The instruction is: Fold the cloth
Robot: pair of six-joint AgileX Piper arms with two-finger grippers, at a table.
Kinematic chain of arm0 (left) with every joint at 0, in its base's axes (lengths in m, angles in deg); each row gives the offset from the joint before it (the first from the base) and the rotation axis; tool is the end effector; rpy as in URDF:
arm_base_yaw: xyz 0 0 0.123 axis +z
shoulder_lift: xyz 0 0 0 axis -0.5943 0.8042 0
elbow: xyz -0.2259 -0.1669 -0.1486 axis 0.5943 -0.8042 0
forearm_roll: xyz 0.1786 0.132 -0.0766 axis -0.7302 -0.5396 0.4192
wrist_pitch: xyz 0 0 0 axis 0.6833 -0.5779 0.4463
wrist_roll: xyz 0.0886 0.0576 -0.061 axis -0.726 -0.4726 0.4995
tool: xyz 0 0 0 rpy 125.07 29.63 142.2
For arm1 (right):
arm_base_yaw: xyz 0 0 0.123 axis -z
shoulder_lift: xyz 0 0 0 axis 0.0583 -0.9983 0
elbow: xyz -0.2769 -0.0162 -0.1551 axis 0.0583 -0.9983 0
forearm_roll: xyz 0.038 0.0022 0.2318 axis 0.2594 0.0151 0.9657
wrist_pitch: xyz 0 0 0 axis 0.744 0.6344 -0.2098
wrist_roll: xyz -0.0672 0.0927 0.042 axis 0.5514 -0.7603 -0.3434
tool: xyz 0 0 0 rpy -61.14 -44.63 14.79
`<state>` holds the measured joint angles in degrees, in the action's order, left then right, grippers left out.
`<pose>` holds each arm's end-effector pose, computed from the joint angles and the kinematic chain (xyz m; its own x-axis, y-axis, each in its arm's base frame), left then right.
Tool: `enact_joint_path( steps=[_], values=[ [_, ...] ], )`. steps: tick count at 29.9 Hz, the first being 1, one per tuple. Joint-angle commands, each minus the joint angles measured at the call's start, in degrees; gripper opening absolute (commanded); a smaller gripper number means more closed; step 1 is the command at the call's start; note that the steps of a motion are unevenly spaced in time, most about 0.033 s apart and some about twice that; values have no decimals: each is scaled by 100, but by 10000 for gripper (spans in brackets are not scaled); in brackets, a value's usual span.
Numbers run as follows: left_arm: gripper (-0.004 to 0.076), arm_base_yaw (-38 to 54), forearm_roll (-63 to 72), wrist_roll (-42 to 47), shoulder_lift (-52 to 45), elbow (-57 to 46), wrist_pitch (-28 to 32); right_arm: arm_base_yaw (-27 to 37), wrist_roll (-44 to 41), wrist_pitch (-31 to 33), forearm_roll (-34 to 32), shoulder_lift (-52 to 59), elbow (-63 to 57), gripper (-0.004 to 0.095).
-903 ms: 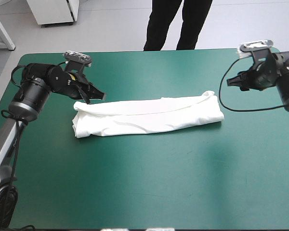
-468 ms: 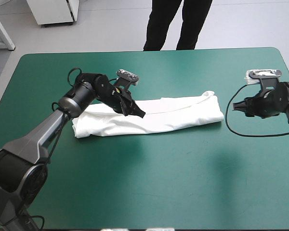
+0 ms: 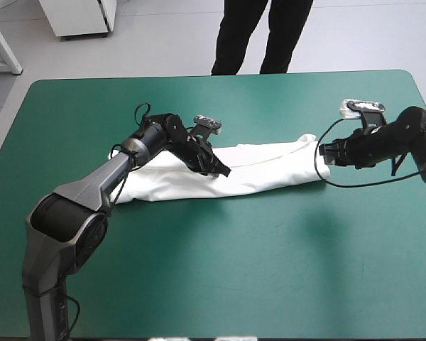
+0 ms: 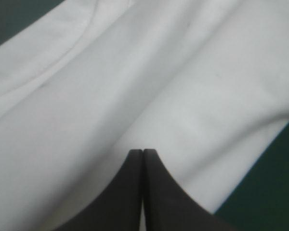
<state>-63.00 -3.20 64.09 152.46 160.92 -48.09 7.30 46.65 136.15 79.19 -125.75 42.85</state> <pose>0.3875 -0.2424 0.2363 -0.7650 0.4910 -0.4167 0.6236 0.7265 -0.2887 0.3247 0.0217 0.3283 -0.8802 -0.0006 -0.4746 -0.1578 0.9434 0.2916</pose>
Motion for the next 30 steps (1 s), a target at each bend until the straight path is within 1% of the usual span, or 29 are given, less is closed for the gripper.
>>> enact_joint_path(
  steps=[1, 5, 7, 9, 13, 20, 25, 30],
  values=[
    [-6, -39, 305, -10, -139, 202, 44, 172, 247, -105, 407, 135, 373, 464],
    [-7, -39, 364, -10, -16, 202, 55, 216, 372, -22, 439, 95, 511, 525],
    [-7, -45, 398, -10, 19, 202, 45, 216, 416, 47, 426, -25, 525, 571],
    [-7, -45, 398, -21, 30, 202, 45, 216, 416, 42, 426, -208, 525, 592],
    [-7, -45, 386, -20, 30, 237, 45, 216, 470, -87, 496, -719, 550, 593],
    [-7, -45, 375, -20, 30, 237, 45, 216, 537, 216, 598, -1707, 1014, 596],
    [-9, -45, 262, -20, 30, 237, -14, 216, 553, 339, 723, -2137, 1386, 596],
    [-9, -45, 92, 7, 30, 237, -57, 182, 542, 467, 951, -2480, 1446, 595]
  ],
)
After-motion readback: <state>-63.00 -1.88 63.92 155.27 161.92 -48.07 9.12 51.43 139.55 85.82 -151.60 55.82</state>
